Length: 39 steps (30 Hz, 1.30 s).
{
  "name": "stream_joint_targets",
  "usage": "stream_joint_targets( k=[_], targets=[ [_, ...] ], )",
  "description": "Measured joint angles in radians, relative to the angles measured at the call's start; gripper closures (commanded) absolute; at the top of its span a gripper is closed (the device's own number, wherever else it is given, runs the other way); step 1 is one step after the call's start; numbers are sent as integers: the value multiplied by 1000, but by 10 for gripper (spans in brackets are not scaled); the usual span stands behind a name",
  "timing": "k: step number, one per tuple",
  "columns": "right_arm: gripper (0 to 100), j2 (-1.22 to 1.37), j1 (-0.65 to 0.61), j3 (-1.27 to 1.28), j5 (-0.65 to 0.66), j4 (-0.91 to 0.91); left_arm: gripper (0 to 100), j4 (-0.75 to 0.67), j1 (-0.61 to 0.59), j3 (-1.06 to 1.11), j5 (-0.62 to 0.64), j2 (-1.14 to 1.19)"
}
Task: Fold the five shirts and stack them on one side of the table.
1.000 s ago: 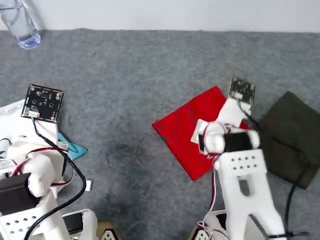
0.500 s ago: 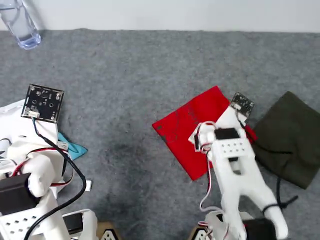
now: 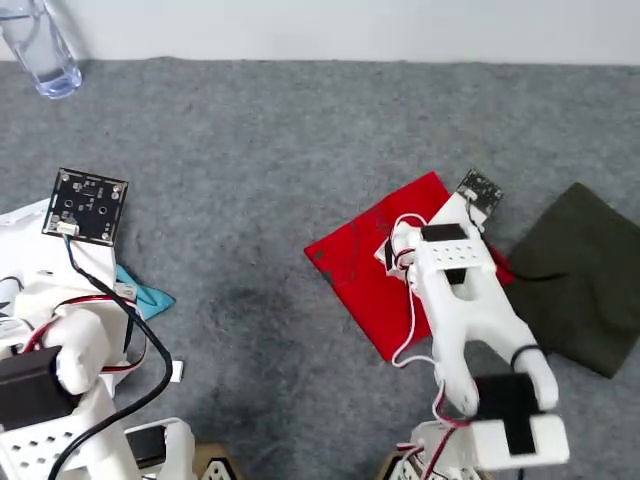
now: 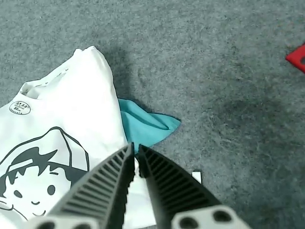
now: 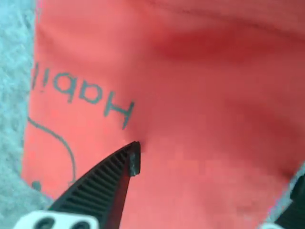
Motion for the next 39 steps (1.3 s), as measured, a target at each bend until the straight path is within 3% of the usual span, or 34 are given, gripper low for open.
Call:
stream_joint_targets(
  k=[5,13,17,23,33,39],
  targets=[
    [557,120,12,-2,0,-98,987,0,0,0,0,0],
    [988,178,64,-35,-3,-126,987,0,0,0,0,0],
    [993,176,95,-35,11,-123,987,0,0,0,0,0],
    [991,114,129,-35,146,-17,987,0,0,0,0,0],
    [991,-265,120,-35,330,176,987,0,0,0,0,0],
    [991,-382,244,-146,520,253,987,0,0,0,0,0]
  ],
)
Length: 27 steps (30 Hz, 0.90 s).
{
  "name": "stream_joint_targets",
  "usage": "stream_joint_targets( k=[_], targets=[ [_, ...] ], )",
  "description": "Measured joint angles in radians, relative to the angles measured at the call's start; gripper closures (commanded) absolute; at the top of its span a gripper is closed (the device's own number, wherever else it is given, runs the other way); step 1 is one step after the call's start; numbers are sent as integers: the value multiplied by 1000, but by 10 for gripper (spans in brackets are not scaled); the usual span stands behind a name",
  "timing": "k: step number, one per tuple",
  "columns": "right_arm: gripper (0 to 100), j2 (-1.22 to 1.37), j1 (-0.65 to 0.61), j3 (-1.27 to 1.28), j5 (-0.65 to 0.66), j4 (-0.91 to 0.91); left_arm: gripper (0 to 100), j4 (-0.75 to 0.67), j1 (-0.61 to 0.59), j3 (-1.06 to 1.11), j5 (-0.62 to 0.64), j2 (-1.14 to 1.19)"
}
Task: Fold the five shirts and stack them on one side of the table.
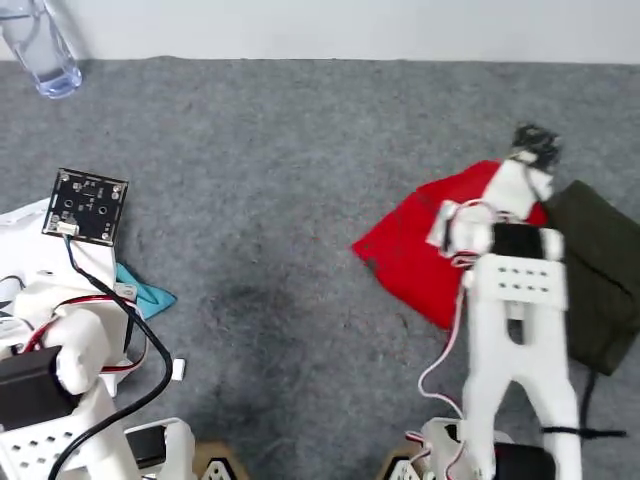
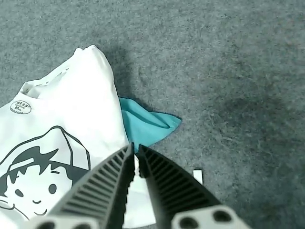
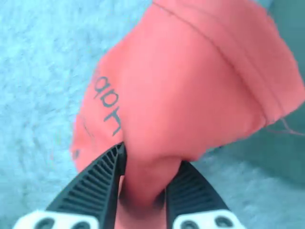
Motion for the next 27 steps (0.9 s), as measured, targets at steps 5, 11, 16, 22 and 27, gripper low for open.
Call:
stream_joint_targets(
  k=[5,11,16,22,27],
  targets=[
    [991,31,118,-150,213,83,987,0,0,0,0,0],
    [991,147,238,-270,480,95,987,0,0,0,0,0],
    [991,295,298,-334,674,95,987,0,0,0,0,0],
    [991,480,379,-413,816,43,987,0,0,0,0,0],
    [991,563,451,-422,885,-18,987,0,0,0,0,0]
  ],
)
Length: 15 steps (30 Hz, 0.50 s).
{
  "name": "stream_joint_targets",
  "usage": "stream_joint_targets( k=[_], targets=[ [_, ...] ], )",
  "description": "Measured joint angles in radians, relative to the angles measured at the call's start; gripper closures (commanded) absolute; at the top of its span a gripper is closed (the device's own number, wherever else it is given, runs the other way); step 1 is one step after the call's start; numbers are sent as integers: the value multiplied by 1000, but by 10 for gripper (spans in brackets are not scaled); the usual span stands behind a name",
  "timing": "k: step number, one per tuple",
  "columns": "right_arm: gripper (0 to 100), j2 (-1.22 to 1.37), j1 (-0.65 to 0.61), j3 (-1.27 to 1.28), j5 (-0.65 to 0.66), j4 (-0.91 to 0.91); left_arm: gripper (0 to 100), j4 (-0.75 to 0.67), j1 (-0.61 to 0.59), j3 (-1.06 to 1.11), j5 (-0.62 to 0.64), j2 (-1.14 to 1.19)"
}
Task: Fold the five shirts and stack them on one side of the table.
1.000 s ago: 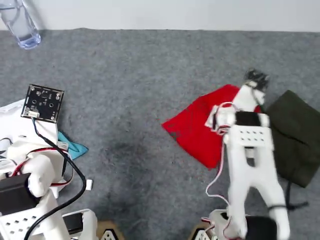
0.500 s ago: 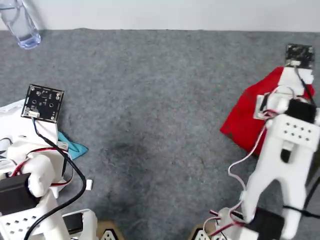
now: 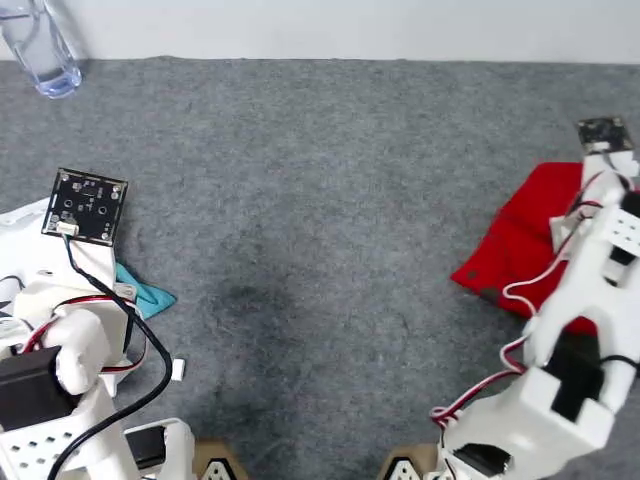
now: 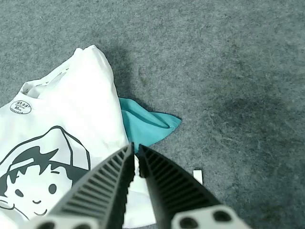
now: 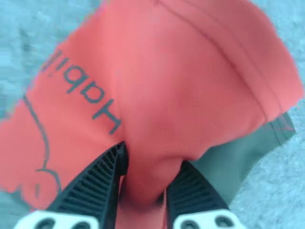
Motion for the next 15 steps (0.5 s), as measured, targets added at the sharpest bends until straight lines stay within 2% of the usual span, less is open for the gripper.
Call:
stream_joint_targets(
  k=[6,15],
  targets=[
    [991,14,63,0,91,-68,987,0,0,0,0,0],
    [990,14,104,0,144,-83,987,0,0,0,0,0]
  ],
)
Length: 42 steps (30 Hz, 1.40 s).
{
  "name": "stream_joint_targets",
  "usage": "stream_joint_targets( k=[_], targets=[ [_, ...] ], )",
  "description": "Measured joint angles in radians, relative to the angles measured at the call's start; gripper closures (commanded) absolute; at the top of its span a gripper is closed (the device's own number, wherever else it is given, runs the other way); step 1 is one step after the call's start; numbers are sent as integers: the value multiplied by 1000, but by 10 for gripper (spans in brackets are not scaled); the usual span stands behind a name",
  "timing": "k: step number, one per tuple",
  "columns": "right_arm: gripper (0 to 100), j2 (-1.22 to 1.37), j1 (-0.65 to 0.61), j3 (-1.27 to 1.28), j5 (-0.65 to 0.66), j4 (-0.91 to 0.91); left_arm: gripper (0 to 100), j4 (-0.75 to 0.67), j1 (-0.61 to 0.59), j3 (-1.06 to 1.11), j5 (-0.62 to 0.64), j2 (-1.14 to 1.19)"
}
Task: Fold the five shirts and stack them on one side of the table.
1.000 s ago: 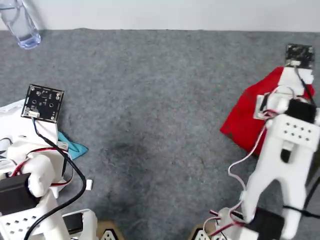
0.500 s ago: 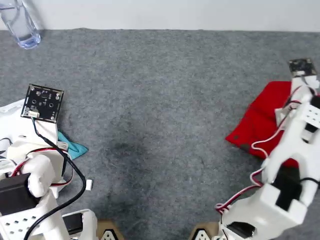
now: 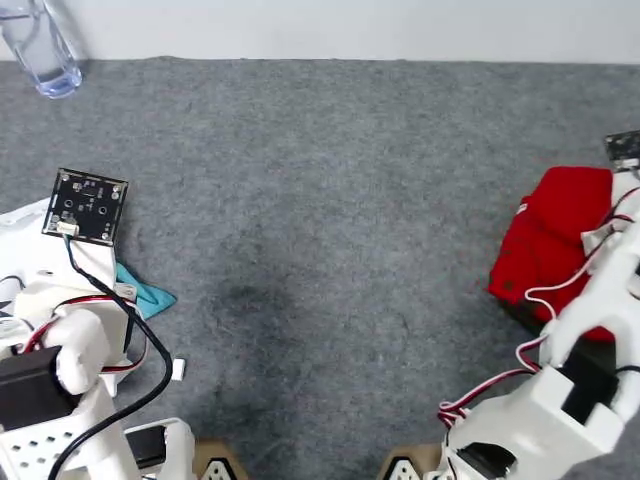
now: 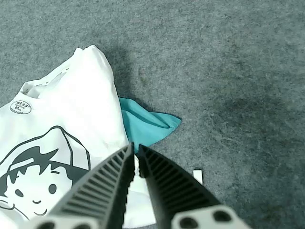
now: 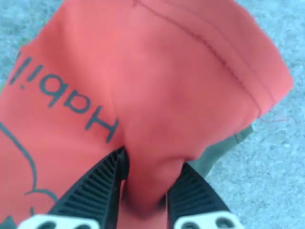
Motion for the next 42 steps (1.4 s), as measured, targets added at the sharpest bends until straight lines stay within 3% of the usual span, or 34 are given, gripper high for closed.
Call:
stream_joint_targets(
  k=[8,15,18,26,33,36,42],
  targets=[
    [981,0,32,0,3,0,987,0,0,0,0,0],
    [680,0,83,0,3,0,987,0,0,0,-21,0],
    [633,0,121,0,3,0,987,0,0,0,-21,0],
    [672,-89,120,0,-44,71,987,0,0,0,-21,0],
    [998,-115,0,0,-140,292,987,0,0,0,-21,0],
    [953,-115,-28,0,-178,308,987,0,0,0,-21,0],
    [990,-80,-140,120,-253,255,987,0,0,0,-21,0]
  ],
)
